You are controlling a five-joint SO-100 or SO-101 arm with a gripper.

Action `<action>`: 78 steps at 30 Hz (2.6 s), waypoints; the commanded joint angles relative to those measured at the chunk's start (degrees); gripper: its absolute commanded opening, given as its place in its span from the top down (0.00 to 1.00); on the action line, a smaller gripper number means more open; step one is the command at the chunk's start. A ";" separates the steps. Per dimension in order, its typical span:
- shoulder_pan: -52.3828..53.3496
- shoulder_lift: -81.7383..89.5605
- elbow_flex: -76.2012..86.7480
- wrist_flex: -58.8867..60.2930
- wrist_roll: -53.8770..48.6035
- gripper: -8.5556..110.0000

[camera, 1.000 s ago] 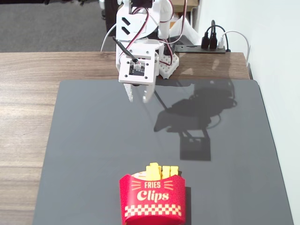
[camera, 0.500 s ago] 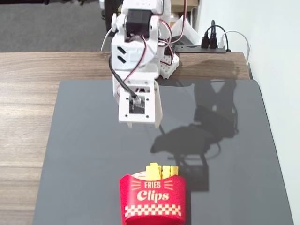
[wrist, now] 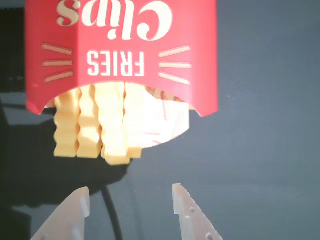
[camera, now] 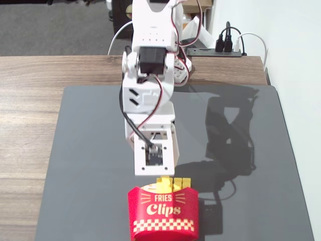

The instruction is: Grab a fry

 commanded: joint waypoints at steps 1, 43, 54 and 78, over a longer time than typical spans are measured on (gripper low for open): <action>-0.79 -1.23 -3.78 -1.05 0.35 0.75; -5.45 -5.54 -3.87 -3.78 6.42 0.92; -5.19 16.96 21.97 -7.12 5.54 0.92; 2.72 59.59 46.67 8.26 4.04 0.92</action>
